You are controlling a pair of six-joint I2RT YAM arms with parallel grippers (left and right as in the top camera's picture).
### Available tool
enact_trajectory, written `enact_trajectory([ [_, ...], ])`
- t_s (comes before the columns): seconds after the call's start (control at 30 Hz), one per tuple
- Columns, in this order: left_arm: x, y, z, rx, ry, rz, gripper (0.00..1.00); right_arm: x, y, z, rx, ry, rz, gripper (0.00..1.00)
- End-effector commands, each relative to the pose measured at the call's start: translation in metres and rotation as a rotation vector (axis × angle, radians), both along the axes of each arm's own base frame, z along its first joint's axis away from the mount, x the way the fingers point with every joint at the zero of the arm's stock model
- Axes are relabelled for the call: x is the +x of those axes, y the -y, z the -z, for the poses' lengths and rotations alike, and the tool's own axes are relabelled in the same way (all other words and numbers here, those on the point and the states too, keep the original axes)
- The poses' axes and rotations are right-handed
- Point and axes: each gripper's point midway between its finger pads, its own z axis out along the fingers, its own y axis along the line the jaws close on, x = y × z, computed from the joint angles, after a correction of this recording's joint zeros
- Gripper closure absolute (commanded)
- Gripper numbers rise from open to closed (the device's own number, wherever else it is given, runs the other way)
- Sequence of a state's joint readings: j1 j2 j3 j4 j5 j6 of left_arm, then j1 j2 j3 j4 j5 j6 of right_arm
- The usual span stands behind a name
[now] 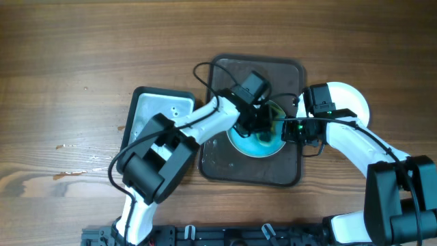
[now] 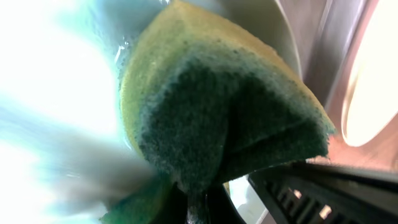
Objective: Clean dirty plates on tray and stack at the side
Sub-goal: 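Scrub the blue stain on the plate with the sponge in the left gripper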
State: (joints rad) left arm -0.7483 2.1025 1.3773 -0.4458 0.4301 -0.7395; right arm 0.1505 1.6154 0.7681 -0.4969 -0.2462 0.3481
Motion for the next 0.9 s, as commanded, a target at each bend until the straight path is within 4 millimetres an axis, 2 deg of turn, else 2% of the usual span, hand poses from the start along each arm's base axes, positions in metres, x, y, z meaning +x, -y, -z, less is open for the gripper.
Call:
enact_trajectory([
  [0.0, -0.053, 0.011, 0.027, 0.005, -0.169, 0.092, 0.96, -0.016, 0.005, 0.016, -0.046, -0.055, -0.012, 0.96],
  [0.17, -0.066, 0.008, 0.023, -0.012, -0.225, 0.137, 0.96, -0.016, 0.005, 0.016, -0.046, -0.055, -0.012, 0.96],
  [0.3, -0.064, -0.036, 0.039, 0.174, -0.259, 0.073, 0.96, -0.016, 0.005, 0.016, -0.046, -0.055, -0.012, 0.96],
  [0.43, -0.043, -0.1, 0.042, 0.438, -0.188, -0.024, 0.96, -0.016, 0.005, 0.016, -0.045, -0.055, -0.012, 0.96],
  [0.57, -0.016, -0.142, 0.029, 0.601, -0.058, -0.097, 0.96, -0.016, 0.005, 0.016, -0.046, -0.053, -0.013, 0.96],
  [0.77, 0.016, -0.172, 0.021, 0.748, 0.105, -0.158, 0.96, -0.016, 0.005, 0.016, -0.046, -0.056, -0.014, 0.96],
  [0.87, 0.031, -0.191, 0.014, 0.847, 0.191, -0.247, 0.96, -0.018, 0.005, 0.016, -0.047, -0.062, -0.015, 0.96],
])
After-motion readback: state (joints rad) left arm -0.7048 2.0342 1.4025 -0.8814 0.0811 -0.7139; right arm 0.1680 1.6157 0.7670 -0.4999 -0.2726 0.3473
